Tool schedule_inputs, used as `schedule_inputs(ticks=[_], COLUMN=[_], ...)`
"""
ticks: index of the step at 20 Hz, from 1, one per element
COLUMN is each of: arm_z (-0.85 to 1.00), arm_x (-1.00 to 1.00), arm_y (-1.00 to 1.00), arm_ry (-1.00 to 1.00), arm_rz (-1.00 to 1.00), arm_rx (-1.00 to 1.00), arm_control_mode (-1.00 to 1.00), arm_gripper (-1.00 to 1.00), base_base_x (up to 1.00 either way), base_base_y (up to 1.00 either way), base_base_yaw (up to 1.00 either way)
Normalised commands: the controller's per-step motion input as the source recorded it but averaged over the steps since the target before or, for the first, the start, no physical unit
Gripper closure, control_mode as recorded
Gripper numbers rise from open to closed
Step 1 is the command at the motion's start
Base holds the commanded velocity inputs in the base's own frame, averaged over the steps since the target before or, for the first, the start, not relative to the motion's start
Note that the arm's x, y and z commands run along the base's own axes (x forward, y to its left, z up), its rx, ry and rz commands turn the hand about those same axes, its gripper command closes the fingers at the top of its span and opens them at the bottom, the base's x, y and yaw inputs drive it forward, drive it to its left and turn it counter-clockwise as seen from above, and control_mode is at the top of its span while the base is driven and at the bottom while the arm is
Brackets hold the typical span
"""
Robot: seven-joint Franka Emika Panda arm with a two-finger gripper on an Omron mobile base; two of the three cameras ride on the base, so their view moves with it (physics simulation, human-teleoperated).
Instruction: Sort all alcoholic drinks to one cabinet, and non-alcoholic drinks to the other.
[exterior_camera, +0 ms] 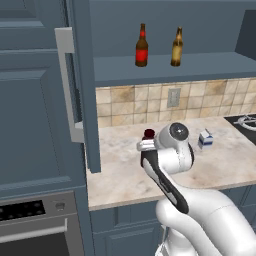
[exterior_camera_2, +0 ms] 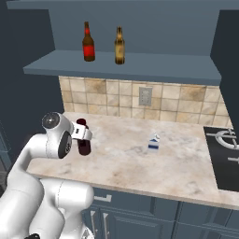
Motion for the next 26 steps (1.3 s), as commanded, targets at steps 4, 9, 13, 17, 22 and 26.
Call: schedule_inputs(ticks=[4, 9, 13, 17, 22, 26], arm_z=[-0.06, -0.10, -0.11, -0.09, -0.10, -0.13], arm_x=[0.08, 0.18, 0.19, 0.26, 0.22, 0.12], arm_y=[0.00, 0.00, 0.00, 0.00, 0.00, 0.00], arm_ry=[0.00, 0.00, 0.00, 0.00, 0.00, 0.00], arm_rz=[0.00, 0.00, 0.00, 0.00, 0.00, 0.00], arm_rx=[0.00, 0.00, 0.00, 0.00, 0.00, 0.00], arm_control_mode=[-1.00, -1.00, -1.00, -1.00, -1.00, -1.00], arm_gripper=[-1.00, -1.00, -1.00, -1.00, -1.00, -1.00], base_base_x=[0.00, 0.00, 0.00, 0.00, 0.00, 0.00], base_base_y=[0.00, 0.00, 0.00, 0.00, 0.00, 0.00], base_base_yaw=[0.00, 0.00, 0.00, 0.00, 0.00, 0.00])
